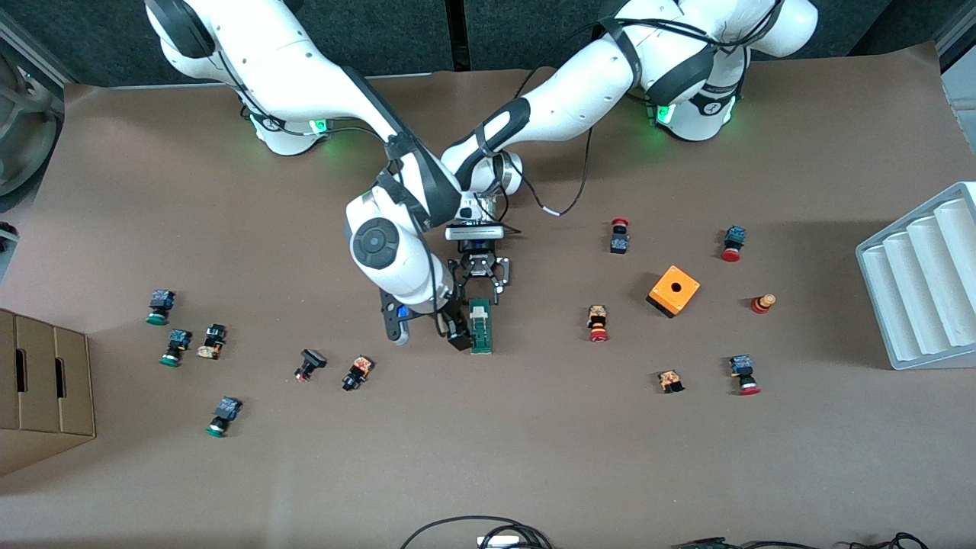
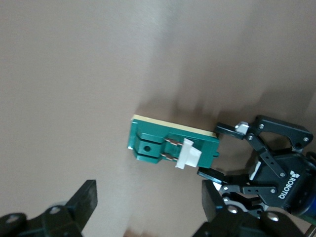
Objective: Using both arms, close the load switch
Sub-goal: 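Hold the switch with the left gripper while the right gripper reaches the lever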
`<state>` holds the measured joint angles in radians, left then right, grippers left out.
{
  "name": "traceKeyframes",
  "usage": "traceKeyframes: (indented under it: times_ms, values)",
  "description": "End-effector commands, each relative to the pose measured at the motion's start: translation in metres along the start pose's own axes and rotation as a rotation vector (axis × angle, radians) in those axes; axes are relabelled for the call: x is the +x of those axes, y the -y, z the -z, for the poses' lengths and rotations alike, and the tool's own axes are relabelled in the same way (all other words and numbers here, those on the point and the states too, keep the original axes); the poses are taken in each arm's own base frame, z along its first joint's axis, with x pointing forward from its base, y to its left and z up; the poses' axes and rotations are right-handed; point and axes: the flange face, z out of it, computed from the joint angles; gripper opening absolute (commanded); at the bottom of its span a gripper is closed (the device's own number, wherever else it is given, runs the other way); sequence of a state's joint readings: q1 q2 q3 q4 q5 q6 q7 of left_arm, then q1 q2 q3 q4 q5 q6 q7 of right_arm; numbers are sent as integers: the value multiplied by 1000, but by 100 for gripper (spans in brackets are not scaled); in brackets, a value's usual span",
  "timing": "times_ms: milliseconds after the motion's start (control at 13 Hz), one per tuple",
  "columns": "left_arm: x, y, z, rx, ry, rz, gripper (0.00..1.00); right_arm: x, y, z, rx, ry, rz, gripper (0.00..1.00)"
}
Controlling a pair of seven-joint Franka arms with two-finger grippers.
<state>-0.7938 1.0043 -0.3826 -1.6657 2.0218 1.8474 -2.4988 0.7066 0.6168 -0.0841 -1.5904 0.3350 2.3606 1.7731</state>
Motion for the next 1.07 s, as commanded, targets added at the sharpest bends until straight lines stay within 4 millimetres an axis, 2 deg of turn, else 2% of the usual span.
traceKeyframes:
  times_ms: [0,153,307,460,613,690,997]
  values:
    - [-10,1,-7,3,-9,2,75,-6,-4,-16,-2,2,-50,92]
    - [-10,1,-7,2,-8,4,75,-14,-13,-32,-8,-6,-41,87]
    - [-5,-3,-9,1,-12,34,73,-12,-19,-43,-14,-13,-41,83]
    - [-4,-7,-14,5,-16,59,73,-17,-26,-57,-23,-18,-31,75]
    - [-6,-6,-13,4,-14,58,72,-15,-27,-68,-19,-24,-30,70]
    - [-5,-7,-13,4,-15,59,72,-15,-27,-68,-13,-23,-30,63]
    - [-4,-7,-13,4,-15,62,72,-10,-26,-77,11,-28,-30,61]
